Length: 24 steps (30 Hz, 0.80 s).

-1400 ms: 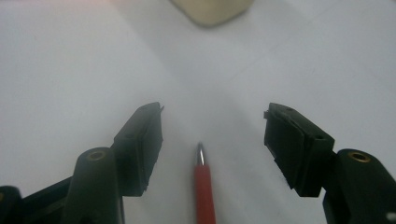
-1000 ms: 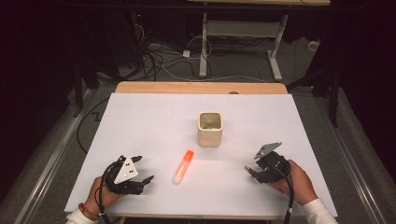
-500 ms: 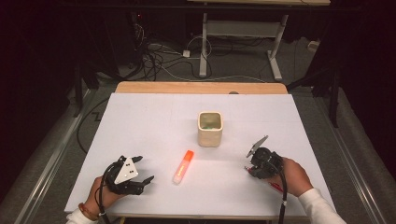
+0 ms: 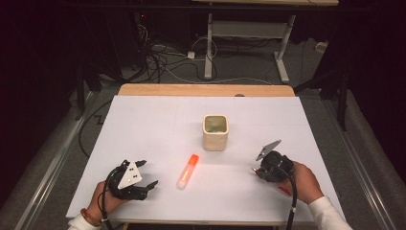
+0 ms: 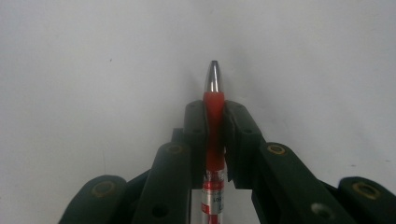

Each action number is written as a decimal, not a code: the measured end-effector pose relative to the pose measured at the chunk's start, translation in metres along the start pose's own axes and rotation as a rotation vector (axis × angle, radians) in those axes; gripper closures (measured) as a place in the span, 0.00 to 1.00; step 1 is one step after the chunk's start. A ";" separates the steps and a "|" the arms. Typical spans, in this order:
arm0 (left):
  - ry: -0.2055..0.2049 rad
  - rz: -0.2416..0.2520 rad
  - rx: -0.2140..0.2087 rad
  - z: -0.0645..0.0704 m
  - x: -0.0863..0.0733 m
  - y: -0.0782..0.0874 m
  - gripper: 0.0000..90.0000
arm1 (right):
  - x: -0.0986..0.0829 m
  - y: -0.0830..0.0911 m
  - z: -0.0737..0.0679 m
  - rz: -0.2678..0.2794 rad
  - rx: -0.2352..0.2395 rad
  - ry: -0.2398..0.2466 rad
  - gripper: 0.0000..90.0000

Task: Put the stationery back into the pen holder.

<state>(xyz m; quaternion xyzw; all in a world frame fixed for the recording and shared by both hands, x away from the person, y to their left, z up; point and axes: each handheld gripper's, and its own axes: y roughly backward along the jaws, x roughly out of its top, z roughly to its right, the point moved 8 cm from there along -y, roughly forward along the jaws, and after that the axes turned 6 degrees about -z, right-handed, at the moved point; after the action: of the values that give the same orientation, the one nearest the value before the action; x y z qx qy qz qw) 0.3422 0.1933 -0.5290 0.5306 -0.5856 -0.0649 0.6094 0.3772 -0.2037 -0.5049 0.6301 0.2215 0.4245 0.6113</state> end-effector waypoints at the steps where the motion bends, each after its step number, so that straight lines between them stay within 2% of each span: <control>1: 0.000 -0.001 -0.001 0.000 0.000 0.000 0.23 | 0.001 0.003 0.001 0.020 -0.003 -0.003 0.89; 9: -0.002 -0.004 0.000 0.000 0.000 -0.001 0.23 | 0.012 0.034 0.013 0.241 -0.070 -0.054 0.89; 15: 0.008 -0.003 0.003 -0.002 -0.001 0.000 0.23 | 0.023 0.052 0.011 0.390 -0.110 -0.060 0.89; 19: 0.010 -0.003 0.004 -0.001 0.000 0.000 0.23 | 0.031 0.059 0.011 0.467 -0.133 -0.064 0.89; 24: 0.015 -0.007 0.007 -0.002 0.000 -0.002 0.23 | 0.039 0.067 0.015 0.562 -0.145 -0.095 0.89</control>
<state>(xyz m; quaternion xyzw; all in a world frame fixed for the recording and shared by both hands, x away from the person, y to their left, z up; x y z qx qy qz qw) 0.3442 0.1939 -0.5300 0.5350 -0.5794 -0.0610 0.6118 0.3948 -0.1916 -0.4287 0.6407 -0.0217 0.5617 0.5230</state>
